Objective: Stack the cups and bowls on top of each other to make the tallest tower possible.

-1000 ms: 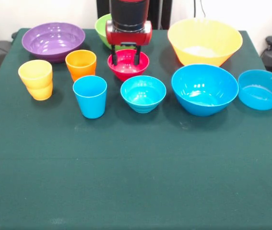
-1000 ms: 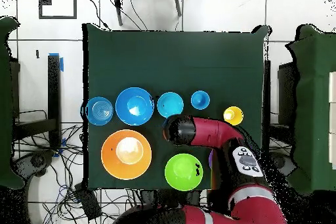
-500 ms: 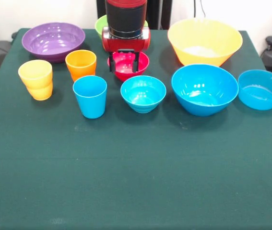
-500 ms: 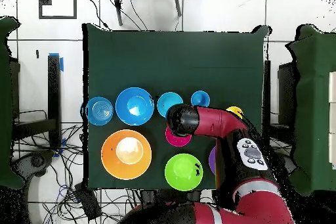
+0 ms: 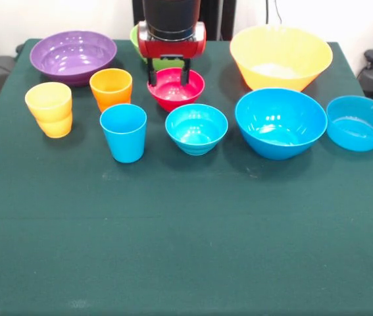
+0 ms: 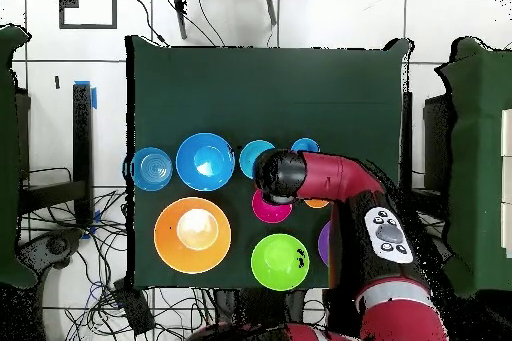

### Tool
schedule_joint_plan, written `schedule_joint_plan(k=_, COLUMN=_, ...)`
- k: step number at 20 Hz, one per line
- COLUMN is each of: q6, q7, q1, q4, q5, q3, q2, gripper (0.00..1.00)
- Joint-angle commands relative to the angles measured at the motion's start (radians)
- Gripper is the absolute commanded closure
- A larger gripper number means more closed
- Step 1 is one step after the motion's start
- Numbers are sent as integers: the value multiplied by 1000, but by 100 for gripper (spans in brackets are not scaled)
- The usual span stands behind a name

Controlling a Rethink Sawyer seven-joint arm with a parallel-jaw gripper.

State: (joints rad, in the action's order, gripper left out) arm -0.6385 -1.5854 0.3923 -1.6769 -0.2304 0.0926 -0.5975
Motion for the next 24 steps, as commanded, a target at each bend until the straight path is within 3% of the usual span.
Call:
schedule_joint_plan(k=1, q6=-97, q7=77, q1=-32, q4=96, q5=-68, q3=86, q2=7, gripper=0)
schedule_joint_plan(k=10, q6=-45, q7=155, q1=-24, q4=217, q5=-145, q3=120, q2=75, gripper=0)
schedule_joint_plan(k=24, q6=-13, q7=178, q1=16, q4=238, q5=-221, q3=172, q2=89, gripper=0)
